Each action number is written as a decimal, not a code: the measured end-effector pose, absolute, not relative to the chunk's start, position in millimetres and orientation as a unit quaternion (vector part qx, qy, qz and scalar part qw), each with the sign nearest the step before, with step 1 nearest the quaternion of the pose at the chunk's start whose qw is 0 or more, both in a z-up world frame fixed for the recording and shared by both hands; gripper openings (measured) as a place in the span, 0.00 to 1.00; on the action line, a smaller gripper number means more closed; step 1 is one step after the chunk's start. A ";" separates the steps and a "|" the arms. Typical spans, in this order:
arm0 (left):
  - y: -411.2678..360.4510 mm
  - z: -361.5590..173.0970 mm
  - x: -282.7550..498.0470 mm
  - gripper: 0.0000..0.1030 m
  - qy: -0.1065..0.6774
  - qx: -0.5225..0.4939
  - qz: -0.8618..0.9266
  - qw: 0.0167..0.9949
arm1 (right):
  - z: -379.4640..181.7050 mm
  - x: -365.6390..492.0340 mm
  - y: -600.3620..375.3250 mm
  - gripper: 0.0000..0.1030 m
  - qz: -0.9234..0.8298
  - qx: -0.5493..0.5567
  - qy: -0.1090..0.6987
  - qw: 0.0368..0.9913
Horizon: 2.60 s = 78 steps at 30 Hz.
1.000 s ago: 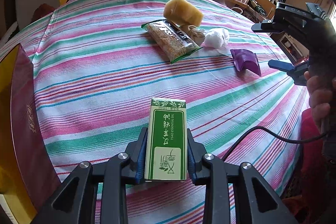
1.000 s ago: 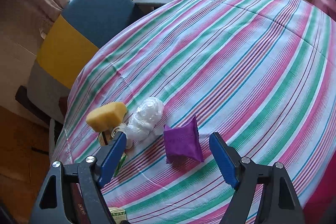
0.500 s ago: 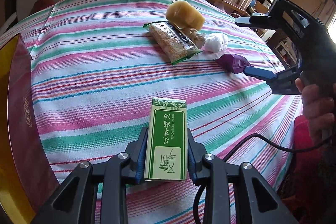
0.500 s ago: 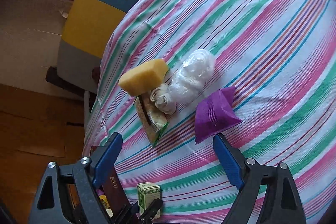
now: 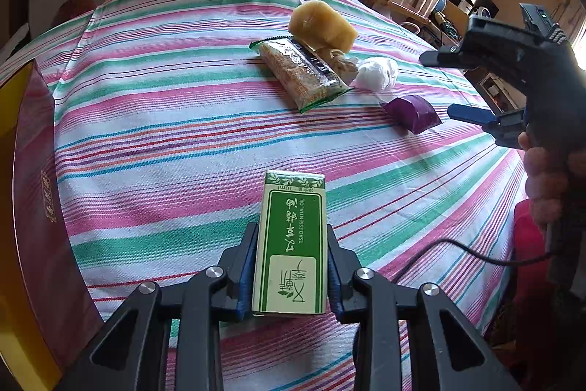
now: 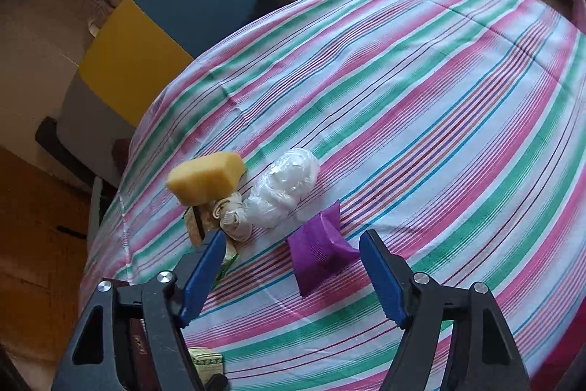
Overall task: Organize objects
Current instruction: 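Grasp the purple wrapped packet with the right gripper, then carry the green box into the tray beside the tissue pack and release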
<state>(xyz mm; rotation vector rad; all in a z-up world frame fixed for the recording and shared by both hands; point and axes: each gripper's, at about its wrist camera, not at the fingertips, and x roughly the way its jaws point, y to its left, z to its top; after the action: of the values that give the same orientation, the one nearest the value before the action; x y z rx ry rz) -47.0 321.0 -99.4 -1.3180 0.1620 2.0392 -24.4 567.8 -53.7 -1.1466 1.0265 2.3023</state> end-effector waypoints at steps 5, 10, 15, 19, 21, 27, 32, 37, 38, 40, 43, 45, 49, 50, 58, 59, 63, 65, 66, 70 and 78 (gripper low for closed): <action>320.4 -99.4 -47.0 0.32 0.062 -0.507 0.786 0.349 | -62.4 -44.6 550.5 0.63 0.827 -0.464 0.218 0.232; 319.7 -99.3 -47.4 0.32 0.061 -0.508 0.785 0.350 | -77.8 -63.4 539.9 0.62 0.819 -0.506 0.148 0.227; 319.9 -99.1 -46.0 0.32 0.063 -0.505 0.786 0.351 | -87.6 -69.2 542.2 0.56 0.807 -0.526 0.131 0.233; 320.0 -98.7 -45.9 0.32 0.064 -0.504 0.786 0.351 | -95.3 -71.9 543.2 0.47 0.800 -0.541 0.138 0.219; 319.7 -98.4 -45.8 0.32 0.065 -0.503 0.787 0.351 | -93.8 -73.1 539.0 0.34 0.806 -0.539 0.137 0.202; 319.4 -98.2 -45.0 0.32 0.068 -0.499 0.789 0.351 | -96.5 -72.3 541.1 0.34 0.804 -0.542 0.145 0.197; 315.9 -95.4 -46.3 0.30 0.058 -0.503 0.787 0.352 | -99.3 -71.3 547.2 0.34 0.800 -0.544 0.157 0.199; 310.2 -83.6 -38.1 0.30 0.055 -0.500 0.786 0.358 | -99.2 -71.8 547.5 0.34 0.801 -0.546 0.147 0.199; 307.2 -76.6 -35.1 0.30 0.053 -0.494 0.788 0.363 | -98.9 -71.9 547.5 0.34 0.801 -0.546 0.144 0.199; 300.0 -63.1 -32.2 0.30 0.040 -0.488 0.789 0.370 | -98.4 -71.8 548.7 0.34 0.801 -0.546 0.143 0.199; 275.8 -38.8 -37.2 0.30 0.010 -0.479 0.798 0.365 | -99.1 -73.2 548.1 0.34 0.802 -0.547 0.136 0.200; 250.2 -24.3 -49.8 0.30 -0.015 -0.479 0.806 0.348 | -98.6 -73.3 547.7 0.34 0.802 -0.547 0.131 0.200; 192.4 -13.8 -89.9 0.30 -0.065 -0.494 0.817 0.291 | -98.2 -71.2 544.7 0.34 0.802 -0.547 0.125 0.203; 173.6 -13.4 -103.3 0.30 -0.081 -0.498 0.820 0.270 | -98.0 -70.9 543.9 0.34 0.803 -0.548 0.123 0.203; 75.1 -32.3 -172.3 0.30 -0.114 -0.514 0.838 0.147 | -98.2 -72.6 537.4 0.34 0.803 -0.550 0.108 0.203; 67.0 -39.1 -180.1 0.30 -0.116 -0.520 0.836 0.136 | -97.8 -73.0 537.3 0.34 0.803 -0.551 0.106 0.203; 48.2 -56.4 -200.3 0.30 -0.115 -0.531 0.833 0.108 | -97.2 -73.2 537.5 0.34 0.803 -0.551 0.106 0.203; 45.7 -64.2 -208.0 0.30 -0.112 -0.536 0.831 0.099 | -99.2 -76.4 536.3 0.34 0.803 -0.551 0.103 0.203; 44.5 -68.7 -211.9 0.30 -0.111 -0.539 0.830 0.094 | -99.2 -76.6 536.4 0.34 0.803 -0.552 0.101 0.203; 47.0 -80.9 -216.7 0.30 -0.097 -0.545 0.829 0.076 | -99.2 -74.7 534.9 0.34 0.803 -0.552 0.098 0.203; 46.8 -87.9 -227.7 0.36 -0.094 -0.544 0.832 0.058 | -99.9 -72.8 530.8 0.34 0.803 -0.552 0.095 0.202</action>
<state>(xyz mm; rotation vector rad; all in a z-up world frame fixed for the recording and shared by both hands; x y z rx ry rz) -227.7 46.8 -87.9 -1.6483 -0.2863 2.5202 -72.8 530.8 -99.9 -1.5426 0.2652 2.2434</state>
